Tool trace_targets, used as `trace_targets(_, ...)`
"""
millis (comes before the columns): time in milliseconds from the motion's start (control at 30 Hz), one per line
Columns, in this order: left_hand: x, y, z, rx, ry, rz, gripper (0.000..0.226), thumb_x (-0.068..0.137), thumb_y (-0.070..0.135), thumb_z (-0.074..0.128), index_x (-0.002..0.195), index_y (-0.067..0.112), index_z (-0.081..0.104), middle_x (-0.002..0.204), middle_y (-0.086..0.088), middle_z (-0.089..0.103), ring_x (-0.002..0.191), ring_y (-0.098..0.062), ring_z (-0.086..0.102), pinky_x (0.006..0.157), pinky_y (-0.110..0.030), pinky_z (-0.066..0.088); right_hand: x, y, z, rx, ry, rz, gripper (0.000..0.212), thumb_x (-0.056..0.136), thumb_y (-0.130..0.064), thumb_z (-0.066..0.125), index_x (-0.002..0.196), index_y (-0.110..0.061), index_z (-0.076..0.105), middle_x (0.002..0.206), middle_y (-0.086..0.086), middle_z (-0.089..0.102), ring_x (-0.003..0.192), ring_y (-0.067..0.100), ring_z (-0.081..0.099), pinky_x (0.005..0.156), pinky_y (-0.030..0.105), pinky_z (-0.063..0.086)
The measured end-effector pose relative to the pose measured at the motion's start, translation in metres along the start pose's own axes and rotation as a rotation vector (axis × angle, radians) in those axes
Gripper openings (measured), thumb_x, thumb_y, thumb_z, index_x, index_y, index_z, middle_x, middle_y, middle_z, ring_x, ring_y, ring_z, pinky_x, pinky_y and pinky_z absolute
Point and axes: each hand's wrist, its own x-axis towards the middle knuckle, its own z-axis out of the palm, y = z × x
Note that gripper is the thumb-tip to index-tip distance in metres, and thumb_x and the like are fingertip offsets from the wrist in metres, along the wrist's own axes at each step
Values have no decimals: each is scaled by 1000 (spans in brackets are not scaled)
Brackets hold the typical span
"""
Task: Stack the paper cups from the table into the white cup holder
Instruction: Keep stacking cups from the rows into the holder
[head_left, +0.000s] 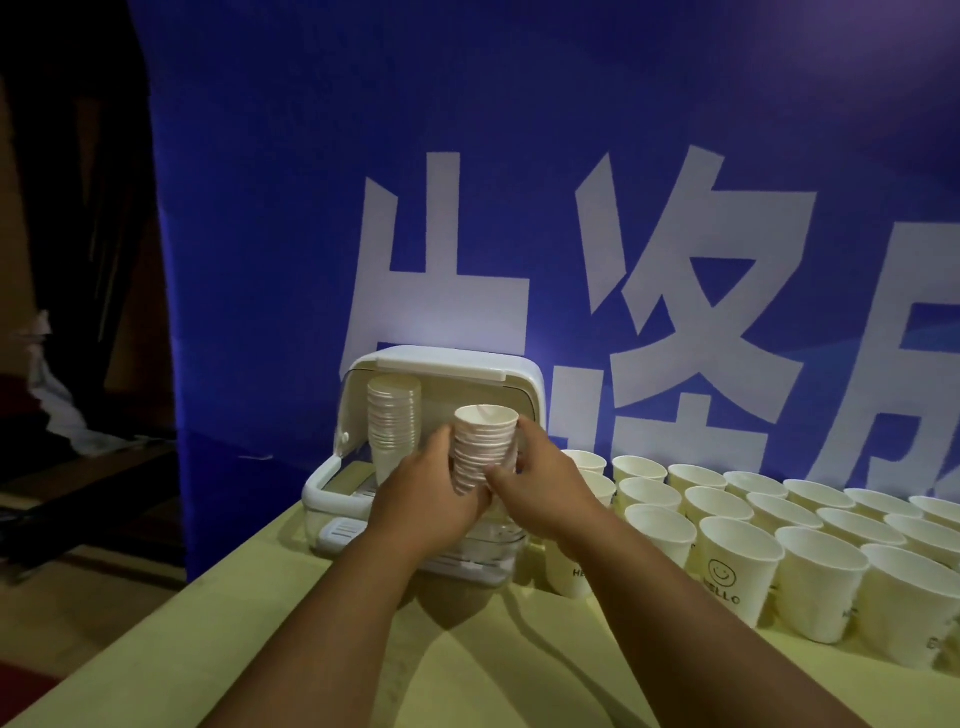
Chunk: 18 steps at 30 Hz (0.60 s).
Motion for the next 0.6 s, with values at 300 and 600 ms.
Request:
trace_targets(300,17,-14,-11,-155,117,-77,62,88,33,70,144,36,45,133,9,59,117,-17,59,98,-47,55,35,-3,34,95,-2,-6,66,95,-25,65,148,-32,25,140,-2,53,119,21,57,102,42,49)
trace_targets(600,28,-24,-16,-222,13,-109,67,87,8,63,144,38,43,131,7,62,113,-16,63,98,-46,56,72,3,55,132,-83,77,60,99,-25,59,144,-25,20,131,3,55,112,18,58,100,40,52)
